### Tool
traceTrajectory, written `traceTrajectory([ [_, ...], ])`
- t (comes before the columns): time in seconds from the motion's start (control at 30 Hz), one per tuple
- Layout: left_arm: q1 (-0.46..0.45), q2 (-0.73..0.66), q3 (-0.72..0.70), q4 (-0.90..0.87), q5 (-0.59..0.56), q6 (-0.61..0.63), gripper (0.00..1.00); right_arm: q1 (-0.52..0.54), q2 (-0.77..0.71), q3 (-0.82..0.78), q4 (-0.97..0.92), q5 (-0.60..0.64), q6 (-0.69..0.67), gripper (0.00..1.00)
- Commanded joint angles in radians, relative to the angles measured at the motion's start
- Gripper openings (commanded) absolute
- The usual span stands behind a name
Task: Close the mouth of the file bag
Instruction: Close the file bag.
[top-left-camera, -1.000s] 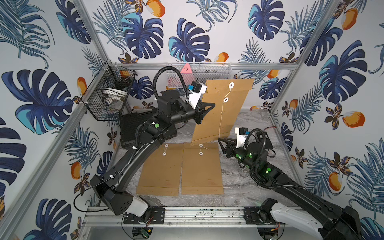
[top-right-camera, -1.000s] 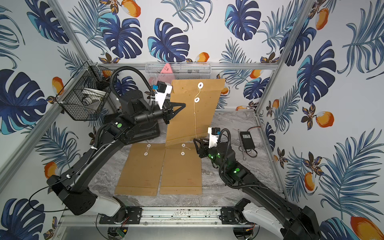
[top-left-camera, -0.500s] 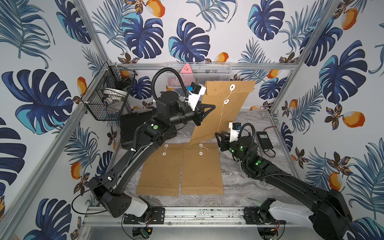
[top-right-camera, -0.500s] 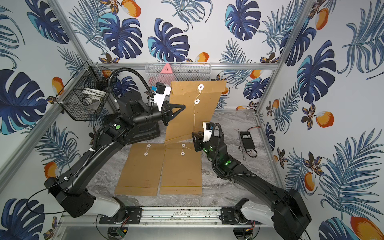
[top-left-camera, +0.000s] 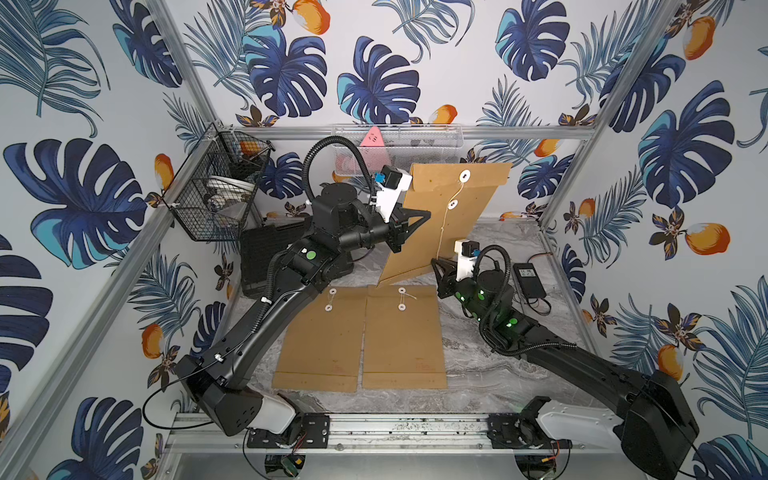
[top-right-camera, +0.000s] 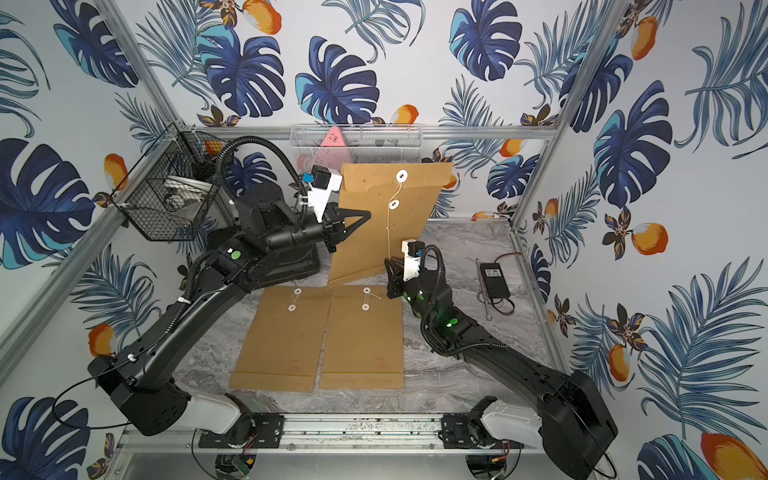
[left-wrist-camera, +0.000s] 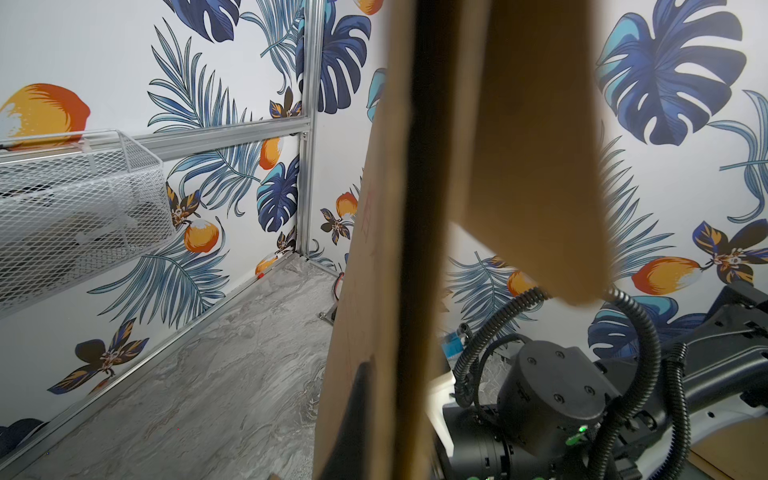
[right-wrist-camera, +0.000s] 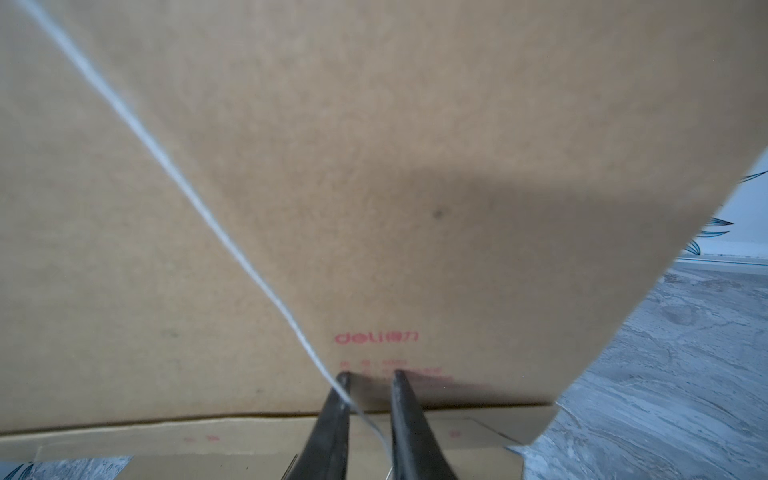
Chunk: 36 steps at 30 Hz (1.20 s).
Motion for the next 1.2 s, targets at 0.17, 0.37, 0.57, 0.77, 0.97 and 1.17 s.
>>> traceTrajectory([
  [0.17,0.01,-0.003,0.001,0.012,-0.02,-0.005,0.0,0.034,-0.048,-0.019,0.014,-0.009,-0.023,0.01],
  [0.37,0.042,0.005,-0.014,0.027,0.007,-0.026,0.0,0.117,-0.079,-0.015,-0.072,-0.003,-0.029,0.0],
  [0.57,0.054,0.007,-0.022,0.013,0.044,-0.024,0.0,0.192,-0.07,0.001,-0.127,-0.02,-0.015,0.0],
  [0.77,0.067,0.007,-0.03,0.01,0.067,-0.028,0.0,0.221,-0.042,0.015,-0.132,-0.036,0.002,0.0],
  [0.97,0.07,0.006,-0.031,0.005,0.093,-0.034,0.0,0.222,-0.032,0.021,-0.133,-0.029,0.017,0.0],
  [1.17,0.08,-0.004,-0.032,-0.002,0.138,-0.051,0.0,0.221,-0.038,0.033,-0.175,-0.017,0.031,0.0],
])
